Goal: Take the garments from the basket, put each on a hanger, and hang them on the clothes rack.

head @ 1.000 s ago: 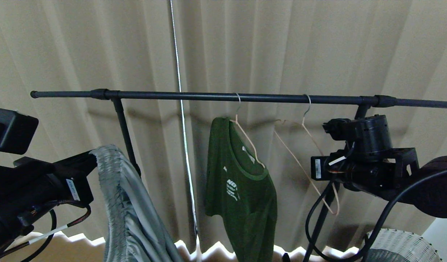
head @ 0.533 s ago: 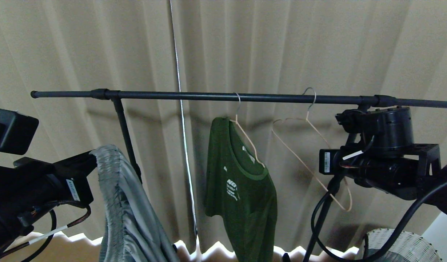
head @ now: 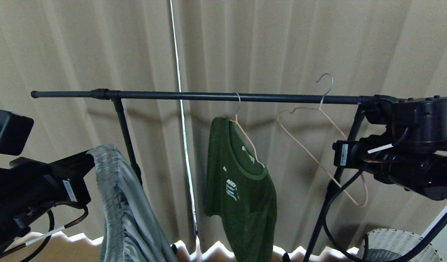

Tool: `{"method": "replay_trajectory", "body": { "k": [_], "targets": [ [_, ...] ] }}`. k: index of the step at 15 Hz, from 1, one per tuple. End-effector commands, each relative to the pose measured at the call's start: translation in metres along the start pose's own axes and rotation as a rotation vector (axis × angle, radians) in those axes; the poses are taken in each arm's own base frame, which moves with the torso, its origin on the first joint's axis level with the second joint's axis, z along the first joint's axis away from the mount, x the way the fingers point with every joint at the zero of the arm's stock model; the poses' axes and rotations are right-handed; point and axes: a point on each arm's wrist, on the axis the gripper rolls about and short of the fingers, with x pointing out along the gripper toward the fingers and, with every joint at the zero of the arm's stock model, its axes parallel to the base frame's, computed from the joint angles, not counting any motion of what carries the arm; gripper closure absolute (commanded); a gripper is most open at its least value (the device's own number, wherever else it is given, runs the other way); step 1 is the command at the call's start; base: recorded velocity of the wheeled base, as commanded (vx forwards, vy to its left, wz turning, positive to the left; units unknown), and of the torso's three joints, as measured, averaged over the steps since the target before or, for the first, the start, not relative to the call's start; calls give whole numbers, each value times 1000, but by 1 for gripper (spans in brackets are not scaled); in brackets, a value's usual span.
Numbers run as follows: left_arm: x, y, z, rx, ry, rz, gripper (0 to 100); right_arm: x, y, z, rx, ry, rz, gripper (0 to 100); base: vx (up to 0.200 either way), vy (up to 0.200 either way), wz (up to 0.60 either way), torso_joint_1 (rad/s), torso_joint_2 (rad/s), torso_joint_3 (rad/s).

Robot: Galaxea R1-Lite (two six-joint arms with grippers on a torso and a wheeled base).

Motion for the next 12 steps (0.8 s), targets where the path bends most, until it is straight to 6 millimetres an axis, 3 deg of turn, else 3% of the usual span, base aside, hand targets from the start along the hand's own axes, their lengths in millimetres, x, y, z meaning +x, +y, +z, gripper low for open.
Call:
{"method": "replay_trajectory", "body": {
  "k": [1,12],
  "targets": [
    [-1,0,0,0,-3,0,100,-8,-3,5,12,-26,5,100,0,0,0,0,0,0],
    [0,0,-2,4,8,-2,100,-33,-17,10,27,-78,10,100,0,0,0,0,0,0]
  ]
}}
